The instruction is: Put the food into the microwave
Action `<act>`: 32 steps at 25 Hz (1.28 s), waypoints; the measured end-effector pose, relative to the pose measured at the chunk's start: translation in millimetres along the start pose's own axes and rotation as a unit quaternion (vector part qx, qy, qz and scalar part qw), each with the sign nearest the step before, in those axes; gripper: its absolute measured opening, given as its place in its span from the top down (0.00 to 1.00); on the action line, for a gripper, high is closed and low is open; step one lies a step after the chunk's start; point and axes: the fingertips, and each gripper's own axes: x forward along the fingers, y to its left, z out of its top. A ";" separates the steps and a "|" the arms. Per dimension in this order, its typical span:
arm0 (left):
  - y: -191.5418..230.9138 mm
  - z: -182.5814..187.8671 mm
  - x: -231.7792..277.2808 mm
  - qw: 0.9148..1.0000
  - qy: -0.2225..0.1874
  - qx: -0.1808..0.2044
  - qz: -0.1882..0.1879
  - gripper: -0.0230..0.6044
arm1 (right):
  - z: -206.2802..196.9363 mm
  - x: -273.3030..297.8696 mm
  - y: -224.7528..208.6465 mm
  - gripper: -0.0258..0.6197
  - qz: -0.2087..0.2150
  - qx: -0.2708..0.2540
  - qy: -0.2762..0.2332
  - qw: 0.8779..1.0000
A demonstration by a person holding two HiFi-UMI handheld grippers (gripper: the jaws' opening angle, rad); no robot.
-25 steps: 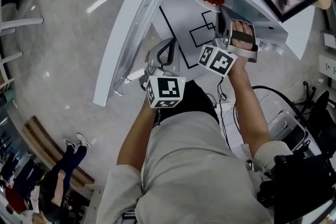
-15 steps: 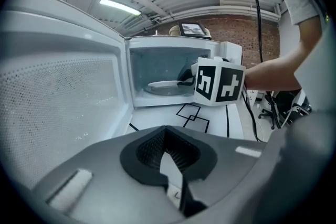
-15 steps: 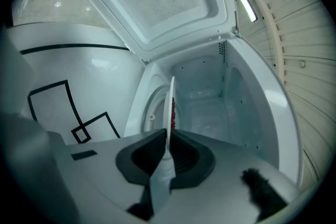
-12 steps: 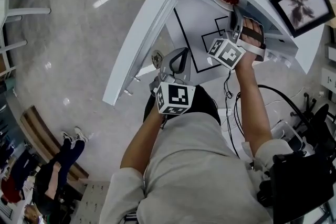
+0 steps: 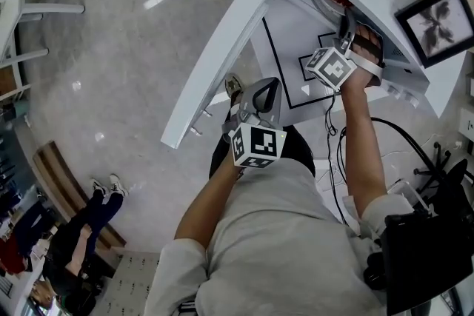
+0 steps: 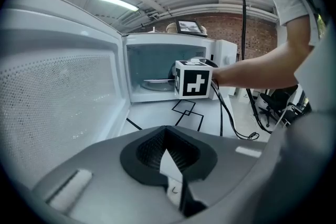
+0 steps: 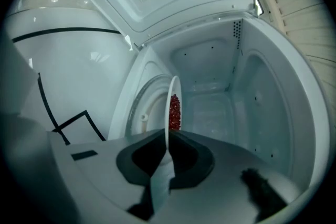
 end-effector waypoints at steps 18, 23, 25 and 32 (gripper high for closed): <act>-12.4 -7.3 5.7 0.999 0.018 -0.004 -0.037 0.95 | -14.5 14.8 -1.3 0.84 0.107 0.240 0.009 0.965; -14.8 -4.5 6.9 0.999 0.018 -0.004 -0.042 0.95 | -9.9 13.1 -5.8 0.79 0.153 0.331 -0.016 0.931; -14.9 -4.5 7.1 0.999 0.019 -0.007 -0.044 0.95 | -6.2 12.4 -6.8 0.75 0.171 0.370 -0.031 0.913; -11.6 -7.1 7.4 0.998 0.023 -0.024 -0.044 0.95 | 1.4 11.3 -6.9 0.72 0.189 0.475 -0.077 0.856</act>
